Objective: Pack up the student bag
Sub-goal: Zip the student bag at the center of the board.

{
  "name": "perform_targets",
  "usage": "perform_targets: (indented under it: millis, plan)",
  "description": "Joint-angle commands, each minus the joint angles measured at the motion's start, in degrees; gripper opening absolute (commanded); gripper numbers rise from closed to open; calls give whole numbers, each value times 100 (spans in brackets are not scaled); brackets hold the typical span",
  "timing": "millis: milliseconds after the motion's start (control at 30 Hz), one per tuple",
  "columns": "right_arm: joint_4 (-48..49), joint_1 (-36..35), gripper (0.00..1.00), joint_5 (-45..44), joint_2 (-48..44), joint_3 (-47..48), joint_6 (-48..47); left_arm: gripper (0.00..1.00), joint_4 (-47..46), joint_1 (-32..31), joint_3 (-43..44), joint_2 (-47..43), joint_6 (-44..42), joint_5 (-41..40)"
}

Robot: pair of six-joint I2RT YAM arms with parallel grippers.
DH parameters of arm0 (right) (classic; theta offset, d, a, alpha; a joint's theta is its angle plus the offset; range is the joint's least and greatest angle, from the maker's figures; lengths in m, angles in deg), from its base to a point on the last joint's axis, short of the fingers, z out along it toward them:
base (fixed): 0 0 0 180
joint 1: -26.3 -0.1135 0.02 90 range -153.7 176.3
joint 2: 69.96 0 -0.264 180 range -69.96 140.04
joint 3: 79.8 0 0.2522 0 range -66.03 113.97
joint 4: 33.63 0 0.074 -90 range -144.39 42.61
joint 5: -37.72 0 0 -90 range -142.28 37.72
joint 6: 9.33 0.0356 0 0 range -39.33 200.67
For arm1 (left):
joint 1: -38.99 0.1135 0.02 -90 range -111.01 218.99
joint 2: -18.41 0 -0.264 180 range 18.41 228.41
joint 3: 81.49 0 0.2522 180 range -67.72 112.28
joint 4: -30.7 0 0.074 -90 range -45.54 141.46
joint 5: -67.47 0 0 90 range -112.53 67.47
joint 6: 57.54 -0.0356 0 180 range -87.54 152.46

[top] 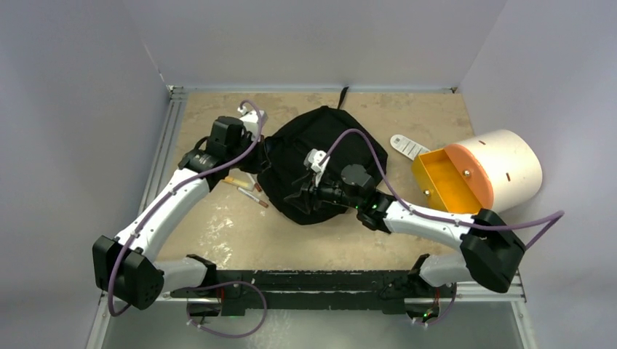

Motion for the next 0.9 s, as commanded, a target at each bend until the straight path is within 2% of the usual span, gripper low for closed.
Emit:
perform_targets:
  millis: [0,300,467,700,867]
  plan:
    - [647,-255,58,-604,115,292,591,0,-105,-365,261,-386,127,670]
    - [585,-495,65,-1519,95,267,226,0,135,-943,365,-503,318,508]
    - [367,-604,63,-1870,26,214,-309,0,157,-944,210,-559,330,377]
    - [-224,-616,62,-1892,-18,267,-1201,0,142,-945,171,-490,295,332]
    - [-466,-617,57,-2128,163,319,-1480,0,98,-945,142,-486,337,341]
